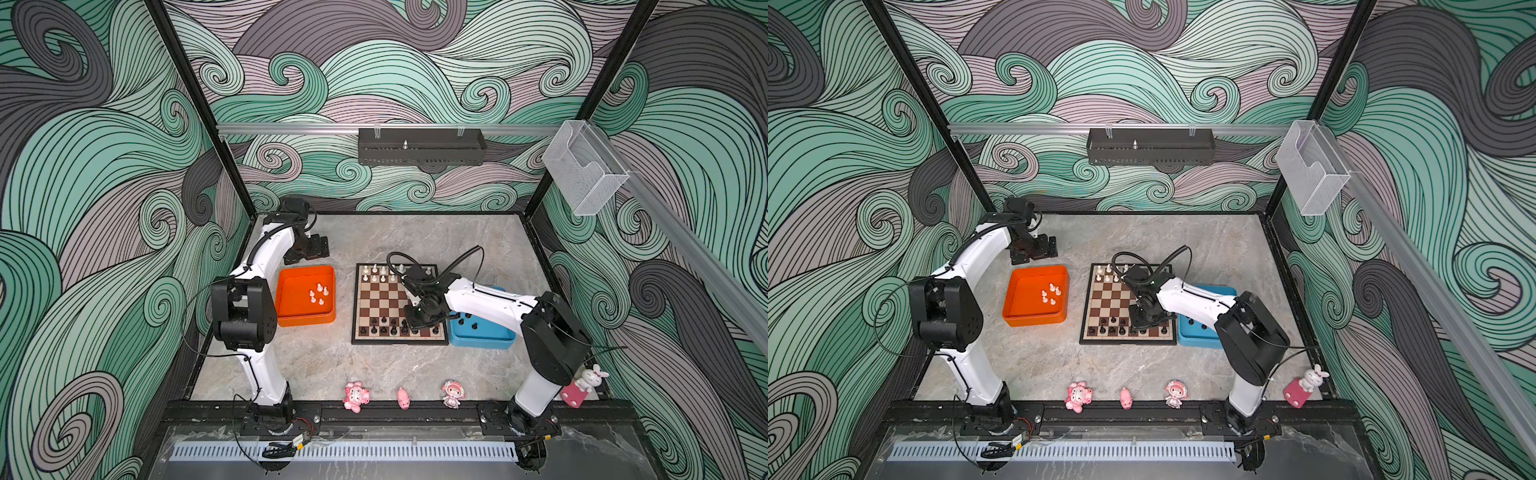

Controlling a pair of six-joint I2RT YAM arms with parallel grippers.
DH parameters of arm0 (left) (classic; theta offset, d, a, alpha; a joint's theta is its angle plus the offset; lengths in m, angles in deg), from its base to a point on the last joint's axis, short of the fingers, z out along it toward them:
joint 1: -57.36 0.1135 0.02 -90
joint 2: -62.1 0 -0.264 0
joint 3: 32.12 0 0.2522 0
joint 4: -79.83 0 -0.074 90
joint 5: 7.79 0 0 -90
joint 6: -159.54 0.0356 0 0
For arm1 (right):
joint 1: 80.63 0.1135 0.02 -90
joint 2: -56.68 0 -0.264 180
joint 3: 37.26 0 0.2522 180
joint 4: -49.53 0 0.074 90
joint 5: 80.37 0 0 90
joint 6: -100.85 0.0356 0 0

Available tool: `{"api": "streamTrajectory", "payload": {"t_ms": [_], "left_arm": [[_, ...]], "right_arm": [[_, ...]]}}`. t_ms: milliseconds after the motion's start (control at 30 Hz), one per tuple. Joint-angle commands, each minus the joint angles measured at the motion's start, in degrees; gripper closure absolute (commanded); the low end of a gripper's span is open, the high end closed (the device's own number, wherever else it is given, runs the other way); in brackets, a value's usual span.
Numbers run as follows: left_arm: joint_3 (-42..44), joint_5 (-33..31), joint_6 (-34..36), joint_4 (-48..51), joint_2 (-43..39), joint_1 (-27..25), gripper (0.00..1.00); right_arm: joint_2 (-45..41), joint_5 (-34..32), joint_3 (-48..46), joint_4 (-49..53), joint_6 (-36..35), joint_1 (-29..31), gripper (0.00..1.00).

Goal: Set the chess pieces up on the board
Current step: 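Lift the black piece with the right gripper and carry it over the board, then lower the black piece into the black back row and open the right gripper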

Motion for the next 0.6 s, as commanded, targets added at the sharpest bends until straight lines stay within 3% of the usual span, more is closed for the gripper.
{"api": "streamTrajectory", "payload": {"t_ms": [0,567], "left_arm": [[-1.47,0.79,-0.69,1.30,0.57,0.32,0.04],[-1.56,0.97,-0.73,1.35,0.94,0.32,0.04]], "right_arm": [[1.00,-1.41,-0.32,0.36,0.61,0.25,0.88],[2.46,-1.77,0.39,-0.14,0.55,0.25,0.87]]}}
